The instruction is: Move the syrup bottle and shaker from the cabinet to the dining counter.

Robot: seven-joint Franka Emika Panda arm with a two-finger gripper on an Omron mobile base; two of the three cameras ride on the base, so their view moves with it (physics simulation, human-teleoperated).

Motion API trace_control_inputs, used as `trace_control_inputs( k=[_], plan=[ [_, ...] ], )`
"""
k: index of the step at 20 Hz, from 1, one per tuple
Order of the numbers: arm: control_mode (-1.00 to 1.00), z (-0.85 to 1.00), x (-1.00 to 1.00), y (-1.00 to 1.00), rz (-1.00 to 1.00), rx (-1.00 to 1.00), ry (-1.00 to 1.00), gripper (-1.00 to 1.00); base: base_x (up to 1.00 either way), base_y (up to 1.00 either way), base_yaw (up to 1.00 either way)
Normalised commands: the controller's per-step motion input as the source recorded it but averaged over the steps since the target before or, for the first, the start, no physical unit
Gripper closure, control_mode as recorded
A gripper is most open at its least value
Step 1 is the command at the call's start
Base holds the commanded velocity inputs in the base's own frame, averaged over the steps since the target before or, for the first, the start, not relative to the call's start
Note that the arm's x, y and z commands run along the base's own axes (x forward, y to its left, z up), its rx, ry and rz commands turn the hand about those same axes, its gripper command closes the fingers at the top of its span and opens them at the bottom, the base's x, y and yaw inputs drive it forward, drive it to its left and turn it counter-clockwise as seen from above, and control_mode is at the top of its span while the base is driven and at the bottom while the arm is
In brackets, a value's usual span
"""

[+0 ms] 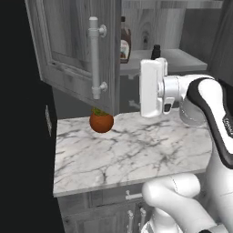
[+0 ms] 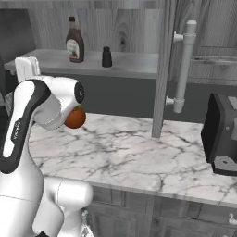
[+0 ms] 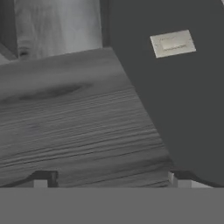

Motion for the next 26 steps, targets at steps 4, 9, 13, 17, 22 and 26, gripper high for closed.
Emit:
trace_control_inputs(
  k=[4, 9, 13, 17, 22, 26],
  plan=[
    [-1.00, 0.13, -0.01, 0.85, 0.27, 0.00, 0.00, -1.00, 0.00, 0.00, 0.00],
    [-1.00, 0.00, -0.14, 1.00, 0.25, 0.00, -0.01, -1.00, 0.00, 0.00, 0.00],
    [-1.00, 0.00, -0.51, 0.92, 0.22, 0.00, -0.10, -1.00, 0.00, 0.00, 0.00],
    [-1.00, -0.02, -0.23, 0.66, 0.07, -0.01, -0.04, -1.00, 0.00, 0.00, 0.00],
    [-1.00, -0.09, 0.02, 0.60, -0.02, 0.00, 0.00, -1.00, 0.00, 0.00, 0.00],
    [-1.00, -0.05, 0.09, 0.42, -0.08, 0.00, 0.00, -1.00, 0.00, 0.00, 0.00]
  ],
)
